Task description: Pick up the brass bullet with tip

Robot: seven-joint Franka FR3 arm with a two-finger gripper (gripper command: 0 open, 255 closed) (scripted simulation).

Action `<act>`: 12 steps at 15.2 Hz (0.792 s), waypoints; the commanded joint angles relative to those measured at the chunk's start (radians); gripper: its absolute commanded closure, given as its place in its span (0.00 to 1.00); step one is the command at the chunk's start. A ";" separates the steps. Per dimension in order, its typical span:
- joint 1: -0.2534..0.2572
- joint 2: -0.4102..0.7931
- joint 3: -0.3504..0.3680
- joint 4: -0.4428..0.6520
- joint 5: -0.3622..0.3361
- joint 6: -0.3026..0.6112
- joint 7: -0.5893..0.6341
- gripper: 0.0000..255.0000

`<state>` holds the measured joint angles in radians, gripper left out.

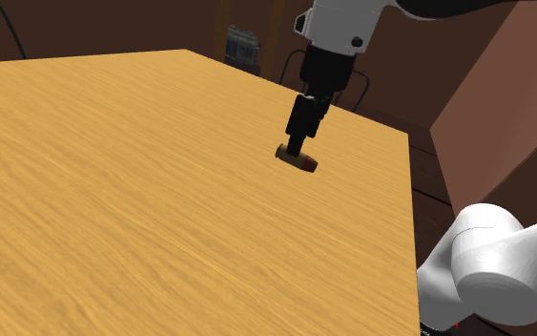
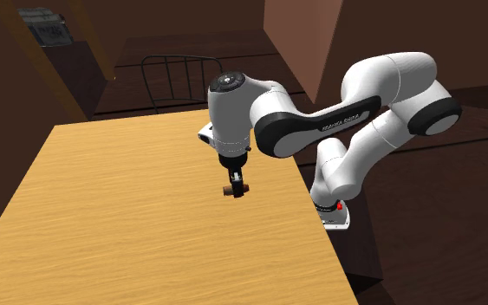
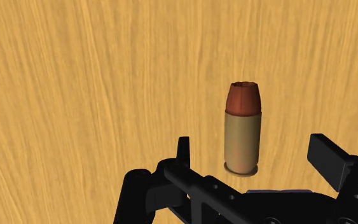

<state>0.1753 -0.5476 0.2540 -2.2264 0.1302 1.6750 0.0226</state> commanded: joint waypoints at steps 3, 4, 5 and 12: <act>0.003 0.002 0.008 -0.049 0.004 0.053 0.000 0.00; 0.004 0.001 0.009 -0.063 0.005 0.066 0.000 0.00; 0.004 0.001 0.011 -0.076 0.006 0.079 0.000 0.00; 0.004 0.001 0.011 -0.082 0.007 0.086 -0.001 1.00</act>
<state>0.1796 -0.5467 0.2646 -2.3081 0.1368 1.7601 0.0216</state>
